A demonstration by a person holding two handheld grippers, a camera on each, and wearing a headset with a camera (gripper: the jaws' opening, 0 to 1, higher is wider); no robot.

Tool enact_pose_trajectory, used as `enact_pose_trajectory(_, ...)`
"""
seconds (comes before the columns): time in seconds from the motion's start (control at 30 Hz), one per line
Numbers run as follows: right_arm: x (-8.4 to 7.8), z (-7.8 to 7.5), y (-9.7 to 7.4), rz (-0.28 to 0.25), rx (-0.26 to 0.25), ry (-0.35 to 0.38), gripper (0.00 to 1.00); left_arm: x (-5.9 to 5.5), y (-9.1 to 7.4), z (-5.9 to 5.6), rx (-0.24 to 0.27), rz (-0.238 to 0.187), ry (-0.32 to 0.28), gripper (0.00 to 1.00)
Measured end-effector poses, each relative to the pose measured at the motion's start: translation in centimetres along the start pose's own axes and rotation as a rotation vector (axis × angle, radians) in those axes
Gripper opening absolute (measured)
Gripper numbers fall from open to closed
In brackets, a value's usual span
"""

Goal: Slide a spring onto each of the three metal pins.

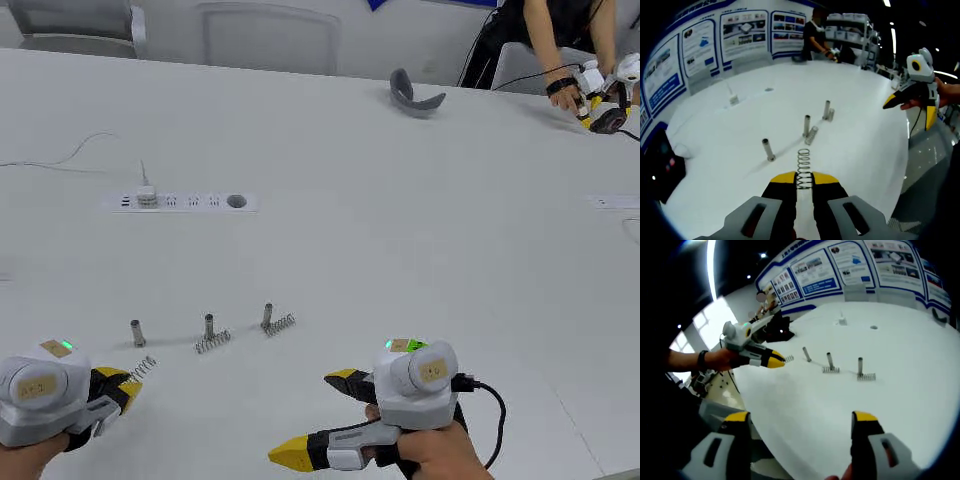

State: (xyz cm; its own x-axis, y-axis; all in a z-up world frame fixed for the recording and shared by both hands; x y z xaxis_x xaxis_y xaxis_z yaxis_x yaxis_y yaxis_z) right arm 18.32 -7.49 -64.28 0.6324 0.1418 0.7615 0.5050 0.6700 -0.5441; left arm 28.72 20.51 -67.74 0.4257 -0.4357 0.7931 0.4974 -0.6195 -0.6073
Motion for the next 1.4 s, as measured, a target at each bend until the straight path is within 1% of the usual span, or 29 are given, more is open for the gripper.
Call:
enact_pose_trajectory(0.13,0.6,0.1,0.5,-0.01,0.023,0.002,0.81,0.8,-0.7,-0.1,-0.007,-0.023,0.005,0.11)
enact_pose_trajectory(0.17,0.9,0.1,0.8,-0.017,0.031,0.006,0.8,1.1,-1.0,-0.3,-0.015,-0.032,0.01,0.11)
enact_pose_trajectory(0.23,1.4,0.2,1.2,-0.029,0.051,0.016,0.79,1.6,-1.3,-0.5,-0.025,-0.041,0.026,0.11)
enact_pose_trajectory(0.33,2.1,0.3,1.9,-0.04,0.076,0.021,0.76,2.1,-1.6,-0.8,-0.042,-0.054,0.033,0.11)
enact_pose_trajectory(0.5,3.4,0.6,3.1,-0.077,0.125,0.044,0.7,3.2,-2.5,-1.6,-0.051,-0.075,0.051,0.11)
enact_pose_trajectory(0.63,4.3,0.8,4.0,-0.095,0.154,0.057,0.67,3.6,-2.6,-1.9,-0.067,-0.085,0.079,0.11)
enact_pose_trajectory(0.8,5.2,1.2,5.0,-0.111,0.19,0.065,0.64,4.3,-3.1,-2.9,-0.093,-0.098,0.103,0.11)
enact_pose_trajectory(0.87,5.4,1.3,5.3,-0.118,0.204,0.071,0.62,4.4,-2.9,-3.0,-0.105,-0.102,0.112,0.11)
enact_pose_trajectory(1.1,5.9,1.7,5.7,-0.146,0.242,0.112,0.58,5.2,-2.7,-5.1,-0.164,-0.115,0.141,0.11)
enact_pose_trajectory(1.27,5.9,1.8,5.8,-0.153,0.263,0.128,0.49,5.5,-2.4,-6.9,-0.208,-0.122,0.166,0.11)
enact_pose_trajectory(1.4,6.0,1.8,5.7,-0.171,0.287,0.165,0.41,5.7,-2.3,-8.0,-0.238,-0.125,0.185,0.11)
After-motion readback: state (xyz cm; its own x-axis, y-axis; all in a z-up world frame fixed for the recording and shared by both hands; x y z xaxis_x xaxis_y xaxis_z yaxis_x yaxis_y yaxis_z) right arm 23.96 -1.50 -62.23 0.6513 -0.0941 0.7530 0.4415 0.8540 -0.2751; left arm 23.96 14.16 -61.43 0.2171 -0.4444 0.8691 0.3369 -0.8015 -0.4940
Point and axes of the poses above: the centre of the closed fingertips' face, and the gripper's own axes: y roughly forward along the fingers, z roughly to its left, x roughly out of its top, the point moved 9 cm from there along -y, roughly backward along the fingers, and after that the axes turned 3 degrees about -z, right-handed, at the moved point
